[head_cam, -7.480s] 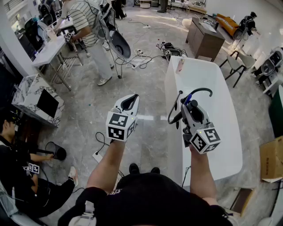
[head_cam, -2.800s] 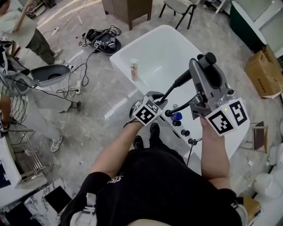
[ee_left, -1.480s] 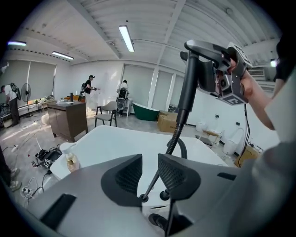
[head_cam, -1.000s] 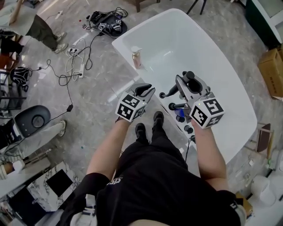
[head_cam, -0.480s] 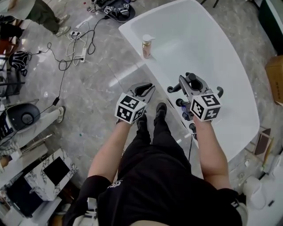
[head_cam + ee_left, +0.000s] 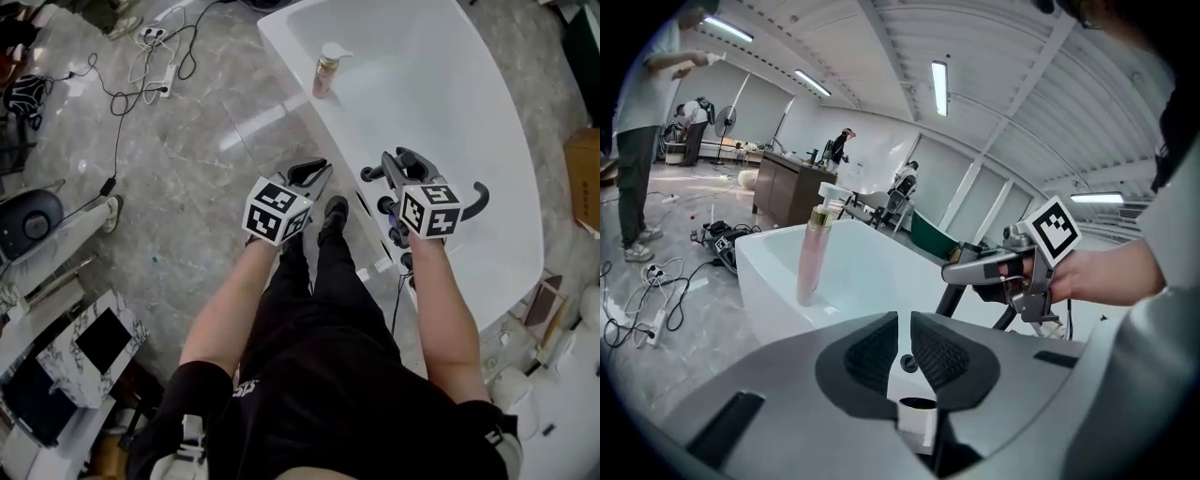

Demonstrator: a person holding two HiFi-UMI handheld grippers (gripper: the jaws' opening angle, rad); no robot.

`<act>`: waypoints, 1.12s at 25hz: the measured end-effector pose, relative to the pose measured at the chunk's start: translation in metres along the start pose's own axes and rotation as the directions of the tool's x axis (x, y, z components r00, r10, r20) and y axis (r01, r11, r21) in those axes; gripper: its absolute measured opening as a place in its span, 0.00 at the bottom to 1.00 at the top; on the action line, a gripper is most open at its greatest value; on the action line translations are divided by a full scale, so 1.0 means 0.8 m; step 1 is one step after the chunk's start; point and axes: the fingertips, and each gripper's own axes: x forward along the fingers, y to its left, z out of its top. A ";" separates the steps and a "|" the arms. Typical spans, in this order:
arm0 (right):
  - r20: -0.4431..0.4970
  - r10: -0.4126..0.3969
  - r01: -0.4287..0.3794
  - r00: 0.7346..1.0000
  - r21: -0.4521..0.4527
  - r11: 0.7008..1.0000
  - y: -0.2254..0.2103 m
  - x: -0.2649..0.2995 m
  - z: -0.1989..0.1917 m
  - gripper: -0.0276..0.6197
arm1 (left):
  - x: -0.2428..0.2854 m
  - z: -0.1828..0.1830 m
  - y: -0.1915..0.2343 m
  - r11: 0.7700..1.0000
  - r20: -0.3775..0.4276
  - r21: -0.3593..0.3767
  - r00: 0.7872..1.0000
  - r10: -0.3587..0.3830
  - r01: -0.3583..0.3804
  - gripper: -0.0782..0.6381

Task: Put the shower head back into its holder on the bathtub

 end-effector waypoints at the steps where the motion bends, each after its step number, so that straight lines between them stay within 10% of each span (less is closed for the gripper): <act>1: -0.015 -0.006 0.006 1.000 0.005 1.000 -0.003 0.007 -0.007 0.26 | 0.000 -0.002 0.002 1.000 -0.002 -0.003 1.000 0.001 -0.001 0.19; 28: -0.142 -0.121 0.136 0.982 0.101 0.986 -0.004 0.037 -0.131 0.31 | -0.076 -0.057 0.010 0.998 -0.043 -0.029 0.998 0.051 -0.052 0.18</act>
